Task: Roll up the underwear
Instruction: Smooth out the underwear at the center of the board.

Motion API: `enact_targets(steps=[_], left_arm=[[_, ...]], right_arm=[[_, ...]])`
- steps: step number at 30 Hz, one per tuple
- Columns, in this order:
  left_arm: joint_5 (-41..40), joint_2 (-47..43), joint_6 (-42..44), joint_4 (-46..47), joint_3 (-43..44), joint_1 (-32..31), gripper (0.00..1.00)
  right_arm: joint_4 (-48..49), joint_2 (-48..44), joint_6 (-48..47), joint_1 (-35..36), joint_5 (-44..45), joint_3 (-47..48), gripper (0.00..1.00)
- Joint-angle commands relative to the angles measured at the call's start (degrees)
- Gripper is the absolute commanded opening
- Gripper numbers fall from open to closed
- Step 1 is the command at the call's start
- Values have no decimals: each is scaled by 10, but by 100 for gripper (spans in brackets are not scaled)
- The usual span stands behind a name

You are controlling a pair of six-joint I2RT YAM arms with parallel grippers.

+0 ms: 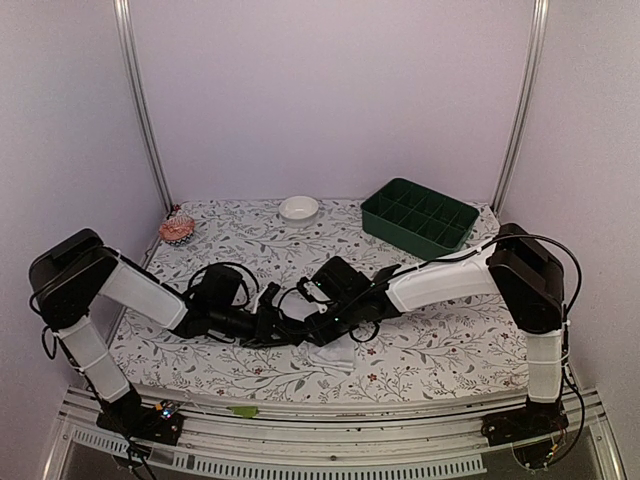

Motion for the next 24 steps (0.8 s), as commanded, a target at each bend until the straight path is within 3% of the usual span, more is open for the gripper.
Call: enact_targets(steps=[1,11,16,20,24], left_arm=[[20,23,3,31,17,-13,23],[0,21,5,-14,11,-14,7],[-52,-1,16,-75,13,-14,30],[-45,16,19,-69,27,-16,33],[-25,34,19,-40,41,-20,31]], right_arm=[[0,-12,10,-2,-18,-13,44],[5,-14,13,-2,-22,-15,44],[5,-14,13,-3,-22,-23,43],[7,-13,13,-3,-24,-24,43],[6,-13,11,-3,-24,-23,43]])
